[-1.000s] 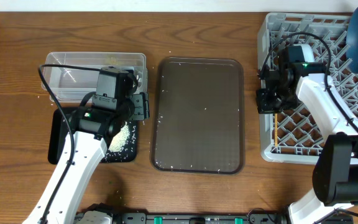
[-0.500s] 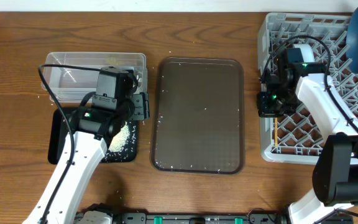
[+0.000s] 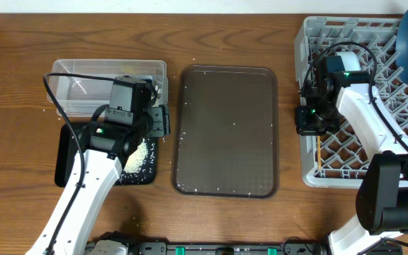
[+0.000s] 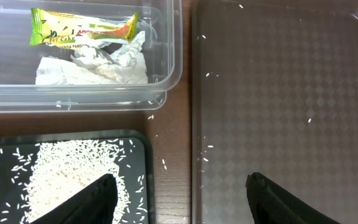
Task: Sort waste into correct bins and load items into the dishwasher rack
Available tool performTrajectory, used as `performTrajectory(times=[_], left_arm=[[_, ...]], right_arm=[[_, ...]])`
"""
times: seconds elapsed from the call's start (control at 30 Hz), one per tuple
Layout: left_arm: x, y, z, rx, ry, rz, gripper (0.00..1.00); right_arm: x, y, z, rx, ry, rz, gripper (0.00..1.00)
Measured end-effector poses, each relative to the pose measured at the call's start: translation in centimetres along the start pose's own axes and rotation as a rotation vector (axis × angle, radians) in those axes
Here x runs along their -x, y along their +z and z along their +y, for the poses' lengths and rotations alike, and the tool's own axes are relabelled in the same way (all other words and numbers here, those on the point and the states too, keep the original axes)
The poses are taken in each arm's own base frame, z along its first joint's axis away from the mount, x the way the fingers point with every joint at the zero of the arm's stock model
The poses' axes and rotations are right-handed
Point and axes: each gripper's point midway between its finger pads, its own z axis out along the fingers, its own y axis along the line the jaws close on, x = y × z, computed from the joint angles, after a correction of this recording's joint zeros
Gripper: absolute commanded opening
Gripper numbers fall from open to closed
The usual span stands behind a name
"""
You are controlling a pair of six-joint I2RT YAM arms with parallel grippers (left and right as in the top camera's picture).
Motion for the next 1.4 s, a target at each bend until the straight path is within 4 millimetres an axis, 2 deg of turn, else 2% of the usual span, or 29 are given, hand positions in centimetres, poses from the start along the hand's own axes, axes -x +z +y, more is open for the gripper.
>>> performTrajectory(times=[0.2,0.37,0.47,0.57,0.63,0.7,0.87,1.13,1.27,1.4], left_arm=[[0.0,0.0,0.0,0.000,0.000,0.000,0.69],[0.0,0.0,0.0,0.001,0.000,-0.001,0.69],[0.1,0.0,0.0,0.001,0.000,-0.003,0.69],[0.1,0.0,0.0,0.003,0.000,-0.002,0.69],[0.0,0.2,0.1,0.004,0.000,0.002,0.69],[-0.1,0.3,0.1,0.006,0.000,0.009,0.69],[-0.4,0.9,0.2,0.010,-0.001,0.027,0.69],[-0.4,0.9,0.2,0.010,0.000,0.028,0.69],[-0.4,0.9,0.2,0.010,-0.001,0.028,0.69],[-0.4,0.9,0.2,0.011,-0.001,0.028,0.69]], right_arm=[[1.6,-0.1,0.6,0.030,-0.031,-0.064,0.05],[4.7,-1.5,1.1,0.049,-0.073,-0.219,0.01],[8.3,-4.9,1.0,0.012,-0.099,-0.430,0.01],[10.9,-8.7,0.4,-0.050,-0.101,-0.611,0.01],[12.2,-10.4,-0.1,-0.093,-0.091,-0.696,0.01],[13.0,-11.2,-0.7,-0.132,-0.077,-0.740,0.01],[13.4,-10.0,-2.3,-0.213,-0.047,-0.714,0.01],[13.5,-5.6,-4.3,-0.306,-0.019,-0.603,0.01],[13.5,-4.1,-4.6,-0.309,-0.011,-0.570,0.01],[13.5,-3.0,-3.8,-0.257,-0.022,-0.549,0.02]])
